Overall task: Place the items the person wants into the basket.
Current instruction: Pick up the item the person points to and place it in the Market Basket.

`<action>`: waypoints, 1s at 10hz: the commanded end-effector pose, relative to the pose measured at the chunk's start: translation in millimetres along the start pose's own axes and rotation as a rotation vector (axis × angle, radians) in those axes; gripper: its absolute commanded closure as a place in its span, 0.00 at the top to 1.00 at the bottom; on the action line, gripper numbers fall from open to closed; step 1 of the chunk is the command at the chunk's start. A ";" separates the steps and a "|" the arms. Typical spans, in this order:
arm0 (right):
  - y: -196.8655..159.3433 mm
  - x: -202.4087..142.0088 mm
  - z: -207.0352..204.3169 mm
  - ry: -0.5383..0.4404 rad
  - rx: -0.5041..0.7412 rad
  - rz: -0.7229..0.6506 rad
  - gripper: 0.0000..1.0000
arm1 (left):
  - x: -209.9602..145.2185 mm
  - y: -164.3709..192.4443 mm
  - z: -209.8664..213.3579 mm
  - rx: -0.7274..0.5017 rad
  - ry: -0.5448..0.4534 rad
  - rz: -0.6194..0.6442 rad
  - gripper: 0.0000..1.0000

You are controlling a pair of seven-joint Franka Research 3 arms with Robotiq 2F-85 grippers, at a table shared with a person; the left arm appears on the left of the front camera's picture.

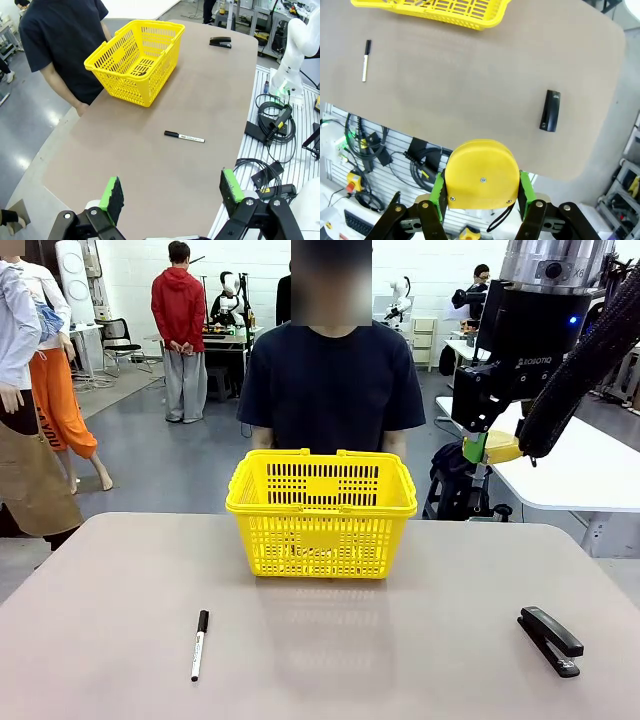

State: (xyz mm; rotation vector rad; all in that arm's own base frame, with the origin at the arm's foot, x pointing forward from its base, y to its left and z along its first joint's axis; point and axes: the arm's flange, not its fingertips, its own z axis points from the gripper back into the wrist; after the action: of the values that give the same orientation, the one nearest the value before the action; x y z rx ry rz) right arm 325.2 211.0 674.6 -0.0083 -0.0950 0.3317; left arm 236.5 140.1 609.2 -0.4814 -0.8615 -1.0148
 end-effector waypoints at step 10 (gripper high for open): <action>103.0 263.3 -101.8 -0.145 0.009 0.695 0.67 | -0.3 0.3 1.4 -0.007 -0.015 -0.020 1.00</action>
State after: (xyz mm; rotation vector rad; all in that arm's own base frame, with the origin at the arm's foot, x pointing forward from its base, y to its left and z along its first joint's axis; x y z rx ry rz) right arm 535.2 387.1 594.4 -0.0044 -0.2373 0.9915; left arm 236.7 139.5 609.6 -0.4801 -0.8580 -1.0146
